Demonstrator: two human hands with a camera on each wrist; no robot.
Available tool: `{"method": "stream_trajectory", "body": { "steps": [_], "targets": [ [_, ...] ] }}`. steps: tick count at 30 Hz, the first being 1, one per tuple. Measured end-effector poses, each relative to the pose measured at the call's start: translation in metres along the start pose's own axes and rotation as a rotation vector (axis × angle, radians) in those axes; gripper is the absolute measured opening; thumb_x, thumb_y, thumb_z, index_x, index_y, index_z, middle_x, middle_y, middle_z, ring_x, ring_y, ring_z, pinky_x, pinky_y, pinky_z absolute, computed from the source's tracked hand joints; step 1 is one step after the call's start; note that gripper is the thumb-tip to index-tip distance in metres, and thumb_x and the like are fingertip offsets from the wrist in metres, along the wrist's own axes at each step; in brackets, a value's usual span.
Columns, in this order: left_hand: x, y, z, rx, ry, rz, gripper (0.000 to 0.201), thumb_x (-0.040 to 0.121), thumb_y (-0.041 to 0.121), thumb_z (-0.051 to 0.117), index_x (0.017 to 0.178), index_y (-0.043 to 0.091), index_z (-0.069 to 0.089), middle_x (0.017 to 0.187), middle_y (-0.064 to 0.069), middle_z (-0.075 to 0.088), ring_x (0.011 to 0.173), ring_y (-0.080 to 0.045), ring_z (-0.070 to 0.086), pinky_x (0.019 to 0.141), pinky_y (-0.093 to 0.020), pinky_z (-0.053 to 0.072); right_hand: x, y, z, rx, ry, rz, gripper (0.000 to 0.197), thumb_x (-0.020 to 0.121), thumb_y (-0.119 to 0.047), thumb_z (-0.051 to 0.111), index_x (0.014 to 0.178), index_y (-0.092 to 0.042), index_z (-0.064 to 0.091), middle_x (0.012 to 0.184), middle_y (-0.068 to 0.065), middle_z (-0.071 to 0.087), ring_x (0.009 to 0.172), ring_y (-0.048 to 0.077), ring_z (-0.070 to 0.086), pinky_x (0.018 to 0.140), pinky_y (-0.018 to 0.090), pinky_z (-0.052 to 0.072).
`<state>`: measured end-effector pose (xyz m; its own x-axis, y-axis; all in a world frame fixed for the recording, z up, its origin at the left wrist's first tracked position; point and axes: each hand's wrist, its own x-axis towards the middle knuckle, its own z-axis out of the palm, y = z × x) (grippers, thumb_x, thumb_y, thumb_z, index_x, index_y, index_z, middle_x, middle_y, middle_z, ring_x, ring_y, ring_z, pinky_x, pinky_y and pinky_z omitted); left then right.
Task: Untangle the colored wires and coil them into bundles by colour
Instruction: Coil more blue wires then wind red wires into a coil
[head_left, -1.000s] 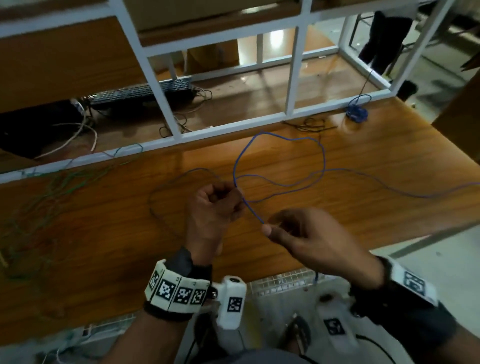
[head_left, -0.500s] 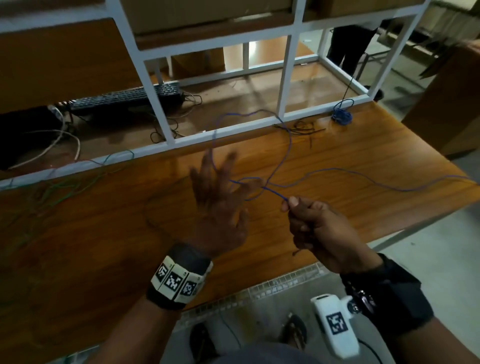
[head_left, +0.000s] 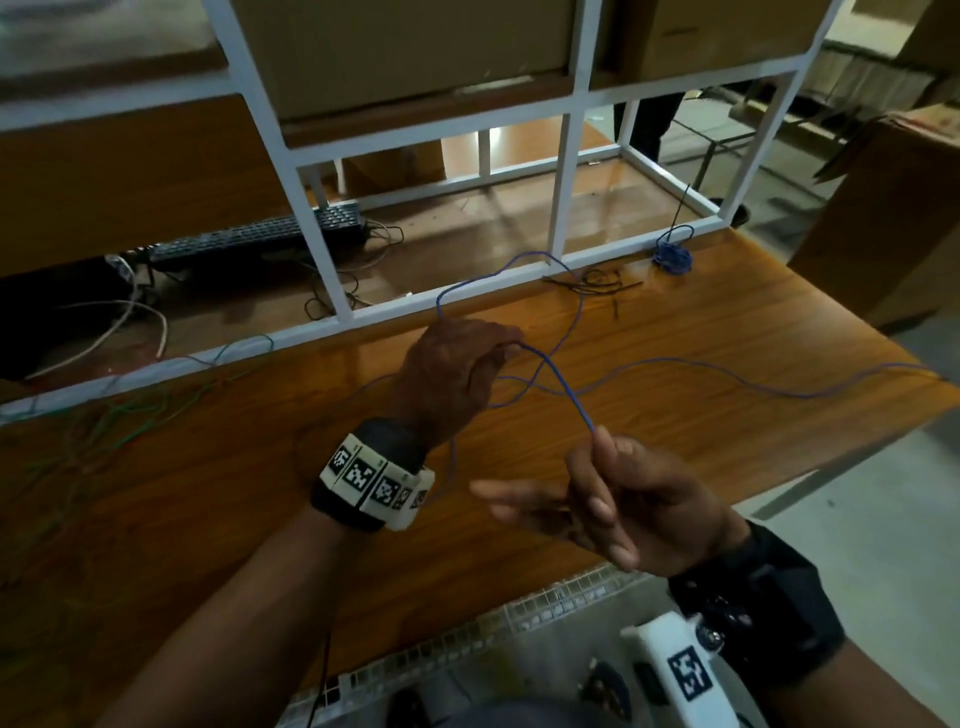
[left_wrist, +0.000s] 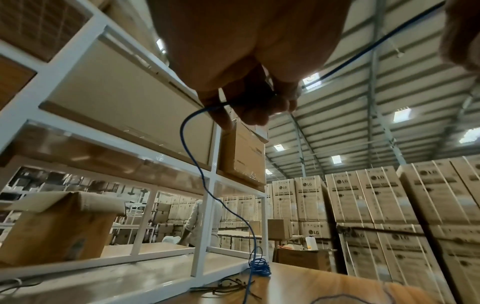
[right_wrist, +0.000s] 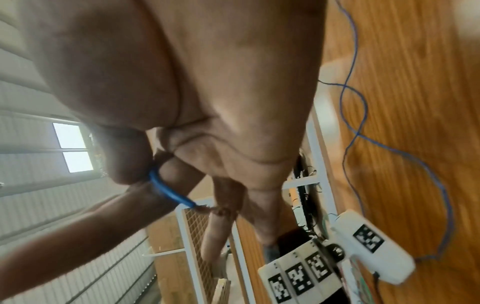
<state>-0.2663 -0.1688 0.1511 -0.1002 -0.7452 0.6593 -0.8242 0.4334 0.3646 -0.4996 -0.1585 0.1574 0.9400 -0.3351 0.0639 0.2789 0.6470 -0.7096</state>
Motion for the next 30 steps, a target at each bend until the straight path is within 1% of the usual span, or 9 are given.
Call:
{"method": "stream_trajectory", "body": {
  "steps": [5, 9, 13, 16, 19, 21, 24, 27, 30],
  "targets": [
    [0.001, -0.001, 0.017, -0.195, -0.232, -0.144, 0.019, 0.089, 0.020, 0.064, 0.106, 0.018, 0.071, 0.100, -0.007, 0.073, 0.089, -0.021, 0.068, 0.080, -0.034, 0.055, 0.009, -0.018, 0.006, 0.238, -0.078, -0.253, 0.029, 0.110, -0.015, 0.039, 0.116, 0.006, 0.059, 0.112, 0.025, 0.071, 0.145, 0.043, 0.040, 0.124, 0.061, 0.017],
    [-0.016, 0.020, 0.040, -0.114, -0.333, 0.097, 0.021, 0.097, 0.022, 0.055, 0.113, 0.025, 0.068, 0.097, -0.001, 0.072, 0.086, -0.019, 0.065, 0.077, -0.037, 0.052, 0.019, -0.050, 0.003, 0.215, 0.112, -0.545, 0.032, 0.106, -0.010, 0.034, 0.109, -0.005, 0.065, 0.093, 0.009, 0.076, 0.147, 0.029, 0.043, 0.125, 0.054, 0.020],
    [-0.024, 0.025, 0.038, -0.114, -0.263, 0.052, 0.025, 0.098, 0.025, 0.053, 0.112, 0.015, 0.069, 0.103, -0.005, 0.073, 0.091, -0.021, 0.067, 0.077, -0.038, 0.055, 0.023, -0.071, -0.019, -0.360, 0.482, -0.781, 0.026, 0.109, -0.010, 0.035, 0.108, -0.007, 0.061, 0.104, 0.007, 0.078, 0.145, 0.020, 0.046, 0.123, 0.045, 0.032],
    [-0.024, 0.015, 0.024, -0.063, -0.203, 0.029, 0.024, 0.095, 0.023, 0.056, 0.111, 0.013, 0.071, 0.101, -0.006, 0.073, 0.086, -0.020, 0.066, 0.070, -0.034, 0.057, 0.020, -0.064, -0.047, -1.244, 0.737, -0.583, 0.025, 0.108, -0.015, 0.045, 0.117, -0.017, 0.068, 0.145, 0.001, 0.059, 0.152, 0.007, 0.030, 0.122, 0.043, 0.033],
    [-0.014, 0.011, 0.011, -0.013, -0.205, 0.090, 0.025, 0.095, 0.027, 0.056, 0.104, 0.012, 0.073, 0.091, -0.004, 0.073, 0.079, -0.022, 0.064, 0.067, -0.033, 0.054, 0.014, -0.051, -0.062, -1.715, 0.550, -0.092, 0.027, 0.100, -0.004, 0.050, 0.114, -0.013, 0.071, 0.143, 0.001, 0.056, 0.154, 0.017, 0.021, 0.124, 0.043, 0.030],
    [-0.003, 0.007, 0.003, -0.036, -0.208, 0.125, 0.024, 0.095, 0.029, 0.059, 0.099, 0.011, 0.074, 0.086, -0.003, 0.072, 0.077, -0.022, 0.064, 0.068, -0.037, 0.053, 0.007, -0.045, -0.064, -1.687, 0.387, 0.087, 0.027, 0.101, -0.021, 0.047, 0.110, -0.017, 0.072, 0.126, 0.005, 0.070, 0.137, 0.028, 0.053, 0.108, 0.049, 0.046],
    [0.012, 0.005, -0.007, -0.136, -0.188, 0.101, 0.021, 0.092, 0.030, 0.066, 0.093, 0.012, 0.076, 0.081, 0.004, 0.069, 0.073, -0.010, 0.058, 0.066, -0.029, 0.048, -0.001, -0.042, -0.054, -1.384, 0.306, 0.143, 0.040, 0.106, -0.047, 0.044, 0.111, -0.021, 0.074, 0.109, -0.005, 0.076, 0.107, 0.011, 0.069, 0.095, 0.042, 0.054],
    [0.027, 0.013, -0.013, -0.282, -0.230, 0.057, 0.016, 0.083, 0.027, 0.077, 0.088, 0.012, 0.077, 0.077, 0.016, 0.062, 0.071, 0.007, 0.051, 0.065, -0.018, 0.041, 0.002, -0.034, -0.047, -1.194, 0.240, 0.266, 0.030, 0.107, -0.031, 0.048, 0.115, -0.010, 0.069, 0.097, 0.006, 0.079, 0.093, 0.018, 0.072, 0.086, 0.037, 0.057],
    [0.046, 0.018, -0.013, -0.372, -0.346, 0.020, 0.014, 0.078, 0.024, 0.082, 0.085, 0.012, 0.078, 0.075, 0.010, 0.067, 0.068, -0.001, 0.057, 0.061, -0.022, 0.044, 0.011, -0.022, -0.042, -0.965, 0.091, 0.308, 0.023, 0.108, -0.013, 0.049, 0.116, 0.001, 0.065, 0.105, 0.018, 0.077, 0.096, 0.018, 0.071, 0.088, 0.030, 0.054]
  ]
}}
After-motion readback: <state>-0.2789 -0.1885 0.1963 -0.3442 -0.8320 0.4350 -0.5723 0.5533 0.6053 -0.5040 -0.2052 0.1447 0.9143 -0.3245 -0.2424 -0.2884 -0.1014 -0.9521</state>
